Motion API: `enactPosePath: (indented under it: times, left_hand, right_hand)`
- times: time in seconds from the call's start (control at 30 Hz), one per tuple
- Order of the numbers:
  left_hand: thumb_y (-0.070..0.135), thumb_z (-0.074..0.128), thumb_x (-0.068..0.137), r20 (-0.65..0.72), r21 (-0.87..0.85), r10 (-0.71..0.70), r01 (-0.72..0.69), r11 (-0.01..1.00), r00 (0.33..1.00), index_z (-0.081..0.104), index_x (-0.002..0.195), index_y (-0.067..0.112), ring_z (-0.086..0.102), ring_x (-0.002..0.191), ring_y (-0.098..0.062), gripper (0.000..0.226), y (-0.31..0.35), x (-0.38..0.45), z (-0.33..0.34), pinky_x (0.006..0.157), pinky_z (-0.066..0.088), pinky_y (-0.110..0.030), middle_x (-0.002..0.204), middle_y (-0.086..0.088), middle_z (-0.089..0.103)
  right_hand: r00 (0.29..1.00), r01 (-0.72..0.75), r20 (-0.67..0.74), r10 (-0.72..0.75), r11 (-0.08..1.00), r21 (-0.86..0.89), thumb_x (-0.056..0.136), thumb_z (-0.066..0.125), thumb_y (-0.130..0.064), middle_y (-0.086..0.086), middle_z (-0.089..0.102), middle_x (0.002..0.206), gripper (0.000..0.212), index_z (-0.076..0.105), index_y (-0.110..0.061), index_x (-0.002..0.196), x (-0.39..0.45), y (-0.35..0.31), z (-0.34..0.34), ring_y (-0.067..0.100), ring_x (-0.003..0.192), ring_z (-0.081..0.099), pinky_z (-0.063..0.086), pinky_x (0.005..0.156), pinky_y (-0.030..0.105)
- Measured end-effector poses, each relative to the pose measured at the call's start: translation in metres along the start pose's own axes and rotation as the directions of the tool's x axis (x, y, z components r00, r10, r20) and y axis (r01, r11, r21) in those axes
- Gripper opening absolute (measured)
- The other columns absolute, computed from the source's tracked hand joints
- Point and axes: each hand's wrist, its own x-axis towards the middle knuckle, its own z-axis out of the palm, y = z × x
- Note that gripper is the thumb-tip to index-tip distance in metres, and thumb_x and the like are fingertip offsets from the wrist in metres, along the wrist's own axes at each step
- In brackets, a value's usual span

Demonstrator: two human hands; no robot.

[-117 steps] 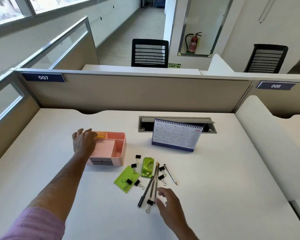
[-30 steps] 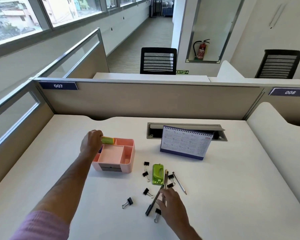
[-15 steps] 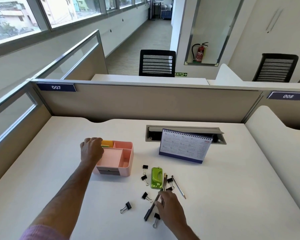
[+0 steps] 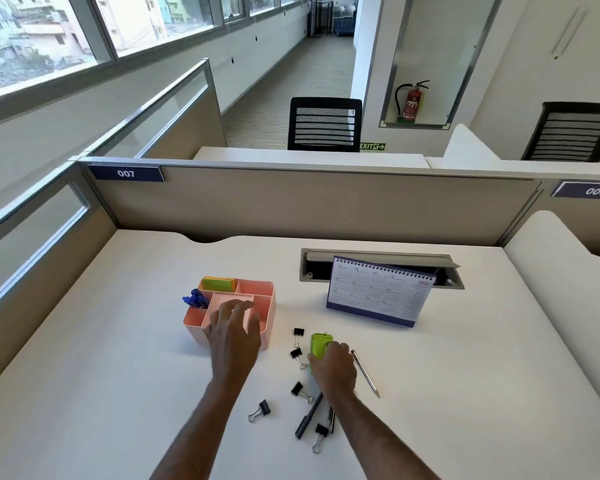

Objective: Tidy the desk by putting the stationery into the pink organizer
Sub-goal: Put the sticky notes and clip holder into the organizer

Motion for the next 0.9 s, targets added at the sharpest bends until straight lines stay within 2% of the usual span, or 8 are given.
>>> enactPosePath:
  times: [0.13, 0.43, 0.5, 0.6, 0.67, 0.73, 0.8, 0.9]
  left_hand:
    - [0.016, 0.071, 0.089, 0.056, -0.008, 0.012, -0.012, 1.0, 0.998, 0.07, 0.113, 0.013, 0.058, 0.109, -0.034, 0.024, 0.007, -0.009, 0.008, 0.088, 0.044, -0.044, 0.121, -0.009, 0.066]
    - [0.022, 0.069, 0.092, 0.128, -0.091, 0.031, -0.02, 0.996, 0.991, 0.067, 0.115, 0.017, 0.056, 0.111, -0.029, 0.024, 0.018, -0.02, 0.021, 0.089, 0.05, -0.045, 0.124, -0.007, 0.064]
    - [0.025, 0.068, 0.093, 0.178, -0.13, 0.061, -0.038, 0.991, 0.982, 0.065, 0.119, 0.018, 0.057, 0.111, -0.027, 0.027, 0.018, -0.021, 0.024, 0.088, 0.054, -0.044, 0.126, -0.005, 0.062]
    - [0.036, 0.065, 0.095, 0.33, -0.195, 0.111, -0.048, 0.98, 0.937, 0.059, 0.132, 0.02, 0.059, 0.113, -0.02, 0.041, 0.019, -0.02, 0.029, 0.086, 0.056, -0.039, 0.133, 0.0, 0.057]
    - [0.041, 0.065, 0.094, 0.425, -0.19, 0.171, -0.096, 0.977, 0.889, 0.051, 0.142, 0.022, 0.059, 0.114, -0.017, 0.054, 0.022, -0.014, 0.03, 0.087, 0.056, -0.037, 0.139, 0.003, 0.053]
    - [0.037, 0.066, 0.094, 0.491, -0.176, 0.222, -0.154, 0.972, 0.842, 0.045, 0.147, 0.025, 0.058, 0.117, -0.017, 0.059, 0.025, -0.005, 0.029, 0.091, 0.056, -0.039, 0.144, 0.002, 0.05]
    - [0.03, 0.068, 0.093, 0.517, -0.162, 0.267, -0.213, 0.963, 0.813, 0.046, 0.146, 0.025, 0.058, 0.119, -0.019, 0.058, 0.025, 0.007, 0.026, 0.093, 0.055, -0.036, 0.141, -0.001, 0.054]
    - [0.028, 0.074, 0.089, 0.515, -0.152, 0.323, -0.287, 0.946, 0.794, 0.052, 0.141, 0.023, 0.061, 0.111, -0.018, 0.057, 0.024, 0.024, 0.016, 0.087, 0.055, -0.031, 0.131, -0.001, 0.061]
  right_hand:
    - [0.999, -0.042, 0.007, 0.041, 0.996, 0.074, 0.084, 0.072, -0.041, 0.011, 0.052, 0.119, 0.045, 0.057, -0.008, 0.111, -0.001, -0.001, 0.0, 0.031, 0.101, 0.065, 0.053, 0.077, 0.037]
    - [0.994, -0.093, 0.085, 0.075, 0.97, 0.224, 0.081, 0.075, -0.042, 0.018, 0.051, 0.119, 0.056, 0.057, 0.001, 0.112, 0.005, 0.006, 0.0, 0.033, 0.101, 0.061, 0.05, 0.079, 0.033]
    - [0.999, -0.025, 0.032, 0.017, 0.961, 0.277, 0.078, 0.077, -0.04, 0.015, 0.051, 0.114, 0.051, 0.058, -0.002, 0.106, 0.0, 0.004, -0.002, 0.033, 0.097, 0.061, 0.049, 0.077, 0.033]
    - [0.989, 0.146, -0.082, -0.126, 0.935, 0.322, 0.076, 0.076, -0.036, 0.002, 0.046, 0.103, 0.041, 0.058, -0.011, 0.101, -0.013, -0.002, -0.005, 0.029, 0.091, 0.061, 0.052, 0.074, 0.034]
    - [0.961, 0.268, -0.158, -0.228, 0.907, 0.325, 0.075, 0.075, -0.034, -0.003, 0.043, 0.102, 0.037, 0.056, -0.016, 0.101, -0.022, -0.005, -0.007, 0.024, 0.087, 0.06, 0.052, 0.072, 0.037]
    - [0.922, 0.37, -0.23, -0.311, 0.884, 0.287, 0.075, 0.075, -0.032, -0.004, 0.044, 0.103, 0.037, 0.054, -0.018, 0.102, -0.029, -0.007, -0.01, 0.021, 0.086, 0.058, 0.052, 0.07, 0.039]
    - [0.89, 0.431, -0.28, -0.361, 0.867, 0.251, 0.074, 0.077, -0.032, -0.004, 0.046, 0.103, 0.039, 0.053, -0.017, 0.101, -0.031, -0.01, -0.013, 0.02, 0.084, 0.058, 0.052, 0.066, 0.035]
    - [0.86, 0.478, -0.316, -0.401, 0.849, 0.225, 0.072, 0.082, -0.034, -0.003, 0.048, 0.101, 0.046, 0.052, -0.017, 0.101, -0.031, -0.015, -0.019, 0.016, 0.084, 0.057, 0.05, 0.06, 0.025]
